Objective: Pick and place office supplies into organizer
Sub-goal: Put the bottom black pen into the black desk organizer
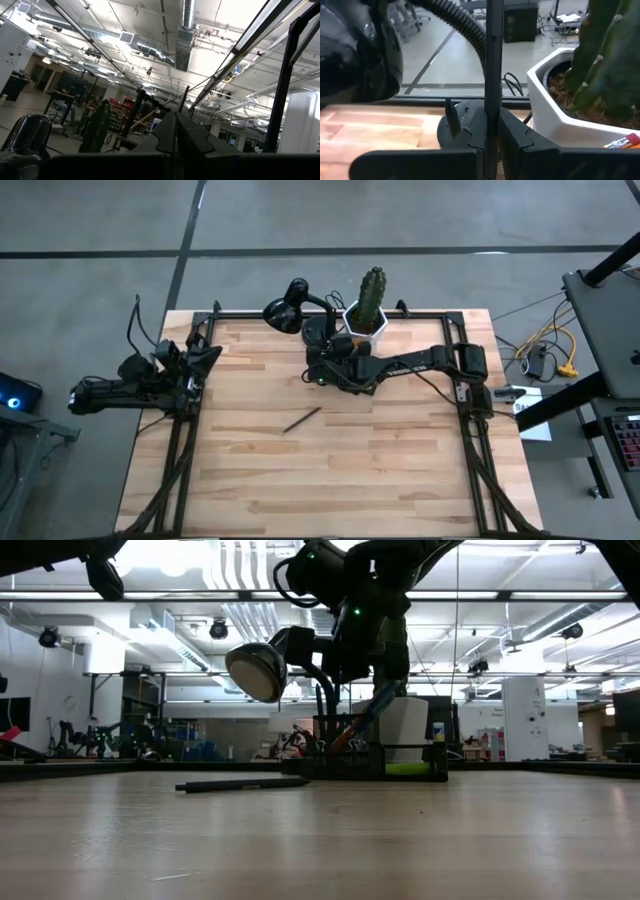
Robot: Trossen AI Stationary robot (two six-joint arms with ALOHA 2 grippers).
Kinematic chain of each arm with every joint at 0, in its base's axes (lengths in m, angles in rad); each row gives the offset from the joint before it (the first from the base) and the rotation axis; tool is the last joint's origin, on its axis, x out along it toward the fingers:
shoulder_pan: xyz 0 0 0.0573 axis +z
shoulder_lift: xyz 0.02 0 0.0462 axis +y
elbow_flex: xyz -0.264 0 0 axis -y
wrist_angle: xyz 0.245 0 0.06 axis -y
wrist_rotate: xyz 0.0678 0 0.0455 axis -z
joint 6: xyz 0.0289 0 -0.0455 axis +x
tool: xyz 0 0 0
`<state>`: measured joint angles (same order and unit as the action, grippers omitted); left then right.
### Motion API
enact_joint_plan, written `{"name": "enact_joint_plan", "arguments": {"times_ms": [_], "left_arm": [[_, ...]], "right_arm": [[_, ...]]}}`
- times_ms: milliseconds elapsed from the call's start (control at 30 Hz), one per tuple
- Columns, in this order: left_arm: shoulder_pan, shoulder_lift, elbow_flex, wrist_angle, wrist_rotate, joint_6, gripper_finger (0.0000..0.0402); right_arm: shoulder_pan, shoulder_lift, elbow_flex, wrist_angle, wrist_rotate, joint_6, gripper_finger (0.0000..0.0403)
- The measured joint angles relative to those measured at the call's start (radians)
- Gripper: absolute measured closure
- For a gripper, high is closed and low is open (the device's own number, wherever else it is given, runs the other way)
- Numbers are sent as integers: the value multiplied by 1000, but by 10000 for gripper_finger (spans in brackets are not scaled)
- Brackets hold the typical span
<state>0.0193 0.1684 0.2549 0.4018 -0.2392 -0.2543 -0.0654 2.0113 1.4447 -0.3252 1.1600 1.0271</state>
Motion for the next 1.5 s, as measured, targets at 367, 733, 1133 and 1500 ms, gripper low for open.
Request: {"name": "enact_joint_plan", "arguments": {"times_ms": [367, 733, 1133, 1500], "left_arm": [[0, 0, 0, 0, 0, 0, 402], [0, 0, 0, 0, 0, 0, 402], [0, 0, 0, 0, 0, 0, 402], [0, 0, 0, 0, 0, 0, 402]], "right_arm": [[0, 3, -74, 15, 15, 183, 390], [-1, 3, -96, 155, 19, -3, 390], [2, 3, -149, 234, 20, -87, 390], [2, 3, -149, 235, 18, -102, 330]]}}
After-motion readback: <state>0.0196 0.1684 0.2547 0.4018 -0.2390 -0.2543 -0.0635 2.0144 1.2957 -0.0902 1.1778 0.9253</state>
